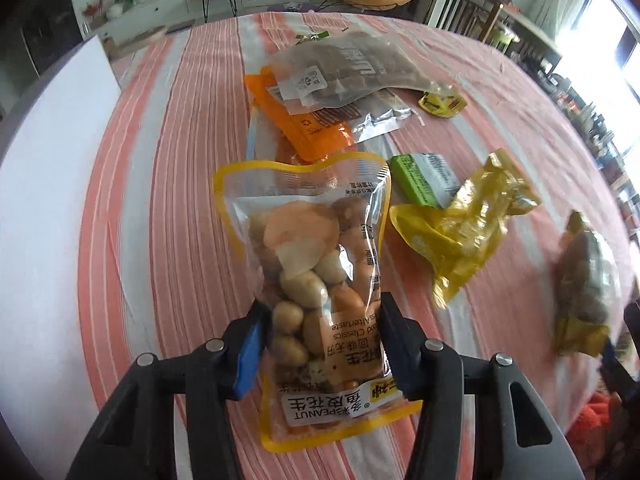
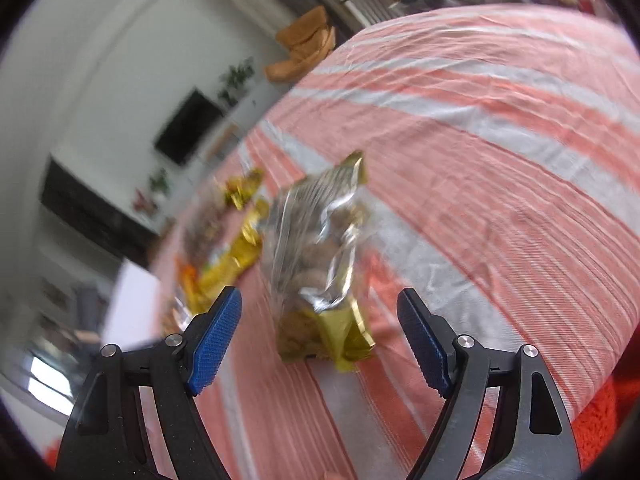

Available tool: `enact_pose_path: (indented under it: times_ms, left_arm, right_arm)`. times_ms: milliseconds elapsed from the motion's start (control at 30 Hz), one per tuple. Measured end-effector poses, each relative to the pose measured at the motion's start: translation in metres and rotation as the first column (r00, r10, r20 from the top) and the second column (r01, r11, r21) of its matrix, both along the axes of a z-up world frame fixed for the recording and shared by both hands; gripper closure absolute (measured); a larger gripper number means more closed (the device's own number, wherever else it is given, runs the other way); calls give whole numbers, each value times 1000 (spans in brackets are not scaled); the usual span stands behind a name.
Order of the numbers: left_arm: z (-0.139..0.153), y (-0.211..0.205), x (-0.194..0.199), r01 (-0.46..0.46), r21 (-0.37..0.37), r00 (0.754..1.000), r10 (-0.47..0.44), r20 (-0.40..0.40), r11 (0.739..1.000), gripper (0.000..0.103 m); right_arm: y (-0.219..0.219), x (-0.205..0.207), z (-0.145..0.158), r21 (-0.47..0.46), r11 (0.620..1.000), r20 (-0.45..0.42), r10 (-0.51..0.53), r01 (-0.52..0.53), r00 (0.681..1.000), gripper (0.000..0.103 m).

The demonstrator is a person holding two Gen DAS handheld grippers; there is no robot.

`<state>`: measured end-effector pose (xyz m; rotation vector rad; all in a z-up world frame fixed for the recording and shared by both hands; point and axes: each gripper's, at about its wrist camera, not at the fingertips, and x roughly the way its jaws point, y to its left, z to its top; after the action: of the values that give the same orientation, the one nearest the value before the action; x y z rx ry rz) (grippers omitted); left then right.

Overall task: Organize snacks
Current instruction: 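Carry both bags into the white box and open both tools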

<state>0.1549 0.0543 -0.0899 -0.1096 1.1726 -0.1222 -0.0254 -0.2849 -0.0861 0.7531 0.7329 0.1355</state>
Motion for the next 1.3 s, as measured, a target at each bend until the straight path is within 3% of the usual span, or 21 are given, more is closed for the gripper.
enact_pose_path:
  times_ms: [67, 133, 233, 300, 367, 433, 467, 533, 733, 800, 867, 900, 1000, 1133, 1167, 1233, 1300]
  left_arm:
    - [10, 7, -15, 9, -33, 1000, -8, 21, 999, 51]
    - [22, 12, -32, 19, -63, 999, -16, 51, 998, 51]
    - [35, 16, -49, 25, -120, 997, -16, 76, 992, 51]
    - [45, 16, -60, 31, -139, 996, -19, 89, 990, 51]
    - [57, 16, -70, 42, -150, 993, -26, 111, 988, 51]
    - [75, 21, -81, 51, -165, 989, -27, 147, 985, 51]
    - [87, 28, -89, 53, -172, 984, -22, 176, 984, 51]
    - [107, 47, -103, 44, -176, 975, -3, 224, 983, 51]
    - [135, 128, -135, -98, -73, 951, 115, 286, 992, 51]
    - [133, 159, -143, -168, -48, 945, 175, 277, 985, 51]
    - [132, 185, -151, -230, -35, 936, 231, 265, 973, 51]
    - [129, 199, -156, -263, -28, 930, 261, 260, 964, 51]
    - [127, 231, -171, -339, -21, 907, 332, 258, 941, 51]
    - [117, 261, -189, -405, 2, 884, 391, 255, 914, 49]
    - [114, 267, -191, -427, 16, 878, 410, 248, 904, 46]
    - [109, 281, -197, -499, 68, 848, 471, 243, 864, 39]
    - [106, 289, -203, -548, 94, 820, 511, 257, 831, 19]
  right_arm:
    - [-21, -8, -7, 113, 990, 0, -79, 78, 997, 19]
    - [-28, -6, -14, 135, 982, -87, -123, 134, 989, 19]
    - [0, 11, -2, 55, 998, -119, -21, 28, 993, 19]
    - [36, 22, 14, -126, 990, -126, 40, -56, 991, 19]
    - [90, 45, 16, -437, 879, -245, 87, -190, 966, 19]
    - [120, 62, 2, -573, 761, -361, 99, -304, 927, 22]
    - [124, 66, 0, -585, 747, -371, 100, -316, 923, 24]
    - [122, 66, -2, -564, 766, -367, 103, -309, 925, 46]
    - [109, 39, 24, -397, 870, -291, 183, -293, 939, 48]
    - [124, 24, 50, -368, 869, -234, 258, -331, 938, 47]
    - [154, 9, 78, -310, 862, -177, 361, -400, 916, 47]
    - [168, 2, 89, -272, 857, -155, 410, -438, 899, 47]
    - [235, -12, 125, -172, 794, -86, 578, -583, 812, 47]
    - [343, -26, 148, -89, 642, -55, 760, -762, 647, 45]
    - [372, -25, 148, -67, 603, -58, 793, -795, 606, 44]
    - [414, -25, 146, -64, 558, -63, 825, -827, 561, 31]
    - [443, -18, 142, -70, 524, -76, 846, -849, 529, 20]
